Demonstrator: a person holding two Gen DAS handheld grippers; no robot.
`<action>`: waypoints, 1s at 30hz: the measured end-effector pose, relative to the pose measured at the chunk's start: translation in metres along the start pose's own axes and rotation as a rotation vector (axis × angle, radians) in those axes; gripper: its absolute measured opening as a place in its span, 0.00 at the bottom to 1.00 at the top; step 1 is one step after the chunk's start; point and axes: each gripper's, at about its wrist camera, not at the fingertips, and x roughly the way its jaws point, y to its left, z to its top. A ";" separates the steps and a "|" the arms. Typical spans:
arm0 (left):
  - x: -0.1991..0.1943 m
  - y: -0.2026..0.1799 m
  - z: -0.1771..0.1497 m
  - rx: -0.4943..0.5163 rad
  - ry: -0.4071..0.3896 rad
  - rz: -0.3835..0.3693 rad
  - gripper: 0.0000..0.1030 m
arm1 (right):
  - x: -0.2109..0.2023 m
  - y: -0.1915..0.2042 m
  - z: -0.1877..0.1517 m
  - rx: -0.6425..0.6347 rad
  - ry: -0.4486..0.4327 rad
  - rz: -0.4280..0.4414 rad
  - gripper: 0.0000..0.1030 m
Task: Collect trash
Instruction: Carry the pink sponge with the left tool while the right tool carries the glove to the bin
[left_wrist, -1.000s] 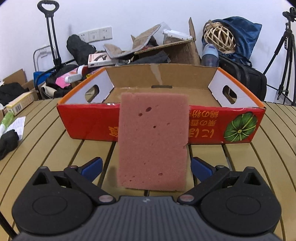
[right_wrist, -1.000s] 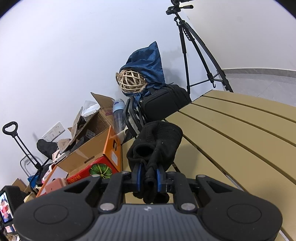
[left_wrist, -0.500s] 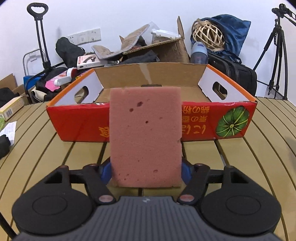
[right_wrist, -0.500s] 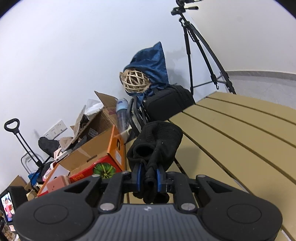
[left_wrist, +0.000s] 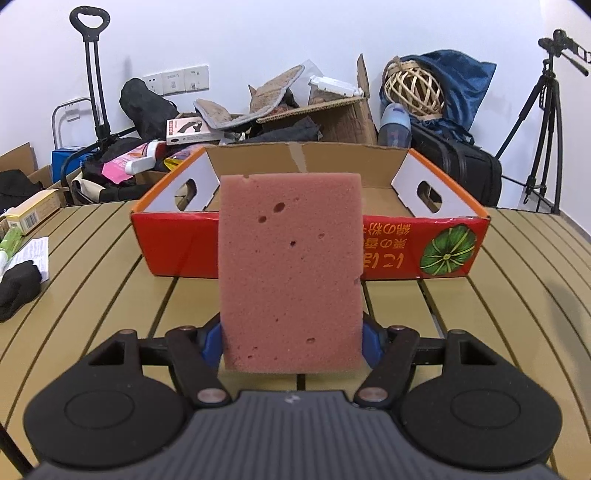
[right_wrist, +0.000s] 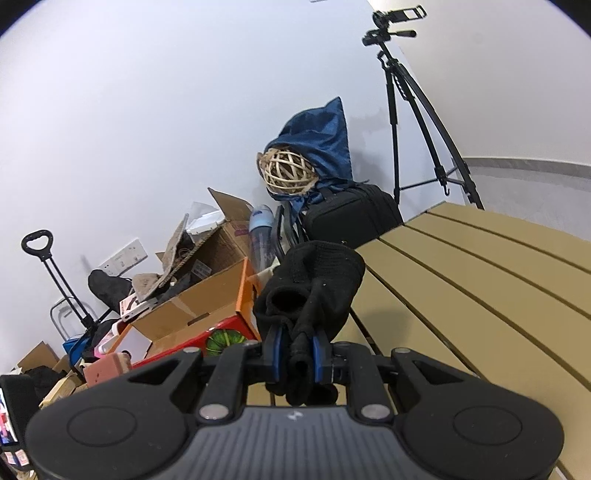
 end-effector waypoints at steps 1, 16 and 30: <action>-0.005 0.001 -0.001 -0.001 -0.003 -0.004 0.69 | -0.002 0.002 0.000 -0.007 -0.001 0.001 0.15; -0.091 0.018 -0.014 -0.012 -0.065 -0.070 0.69 | -0.056 0.024 0.002 -0.092 -0.023 0.017 0.15; -0.173 0.048 -0.048 -0.016 -0.106 -0.117 0.69 | -0.108 0.040 -0.032 -0.172 0.005 0.044 0.15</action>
